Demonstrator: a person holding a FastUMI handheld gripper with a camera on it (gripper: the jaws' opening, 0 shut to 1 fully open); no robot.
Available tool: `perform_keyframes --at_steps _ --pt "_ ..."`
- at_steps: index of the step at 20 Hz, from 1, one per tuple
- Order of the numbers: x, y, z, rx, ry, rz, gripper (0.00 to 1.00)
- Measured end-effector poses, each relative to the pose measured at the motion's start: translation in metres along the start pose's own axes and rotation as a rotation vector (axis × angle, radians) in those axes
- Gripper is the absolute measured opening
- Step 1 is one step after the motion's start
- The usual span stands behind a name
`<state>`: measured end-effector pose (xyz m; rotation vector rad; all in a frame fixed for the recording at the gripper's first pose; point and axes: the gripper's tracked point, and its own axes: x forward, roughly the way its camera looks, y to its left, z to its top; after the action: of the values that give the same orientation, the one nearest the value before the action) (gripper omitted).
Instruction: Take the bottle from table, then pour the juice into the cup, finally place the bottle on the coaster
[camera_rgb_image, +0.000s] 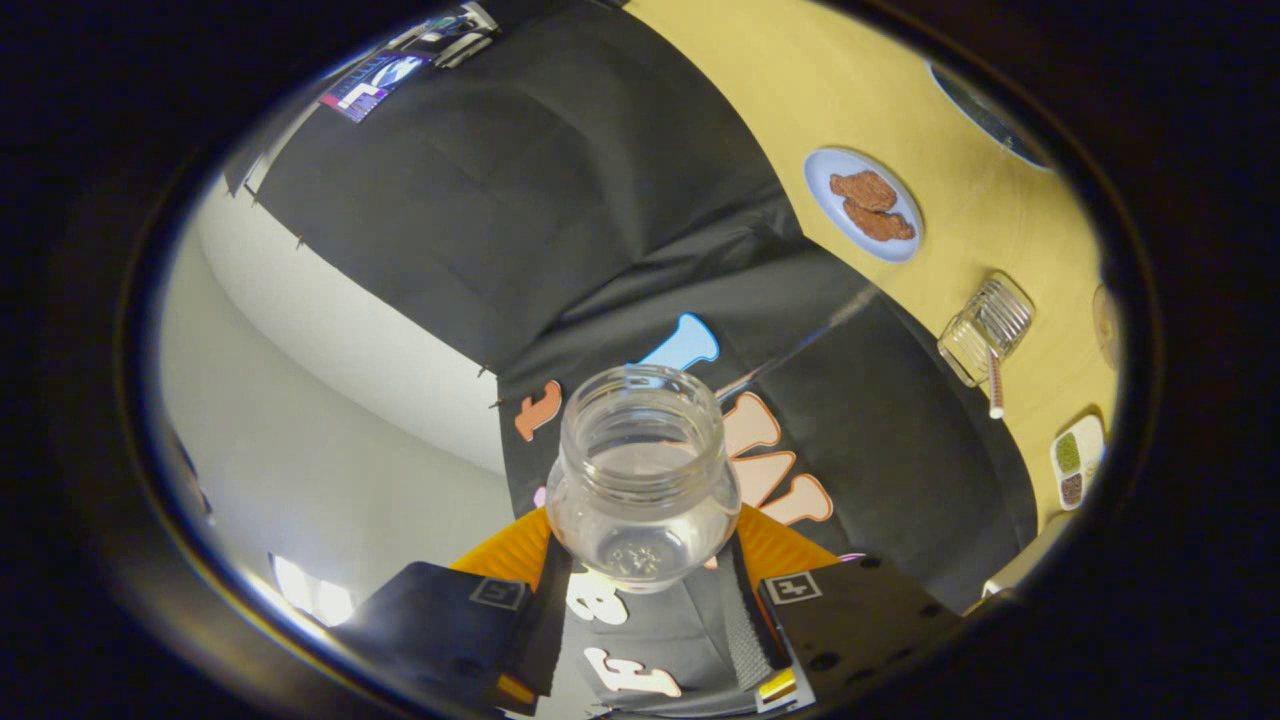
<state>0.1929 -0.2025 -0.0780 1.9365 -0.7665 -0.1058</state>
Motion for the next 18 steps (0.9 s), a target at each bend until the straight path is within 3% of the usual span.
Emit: perform_keyframes --at_steps 18 --pt "-0.0042 -0.0041 0.0027 0.007 -0.024 0.039 0.71"
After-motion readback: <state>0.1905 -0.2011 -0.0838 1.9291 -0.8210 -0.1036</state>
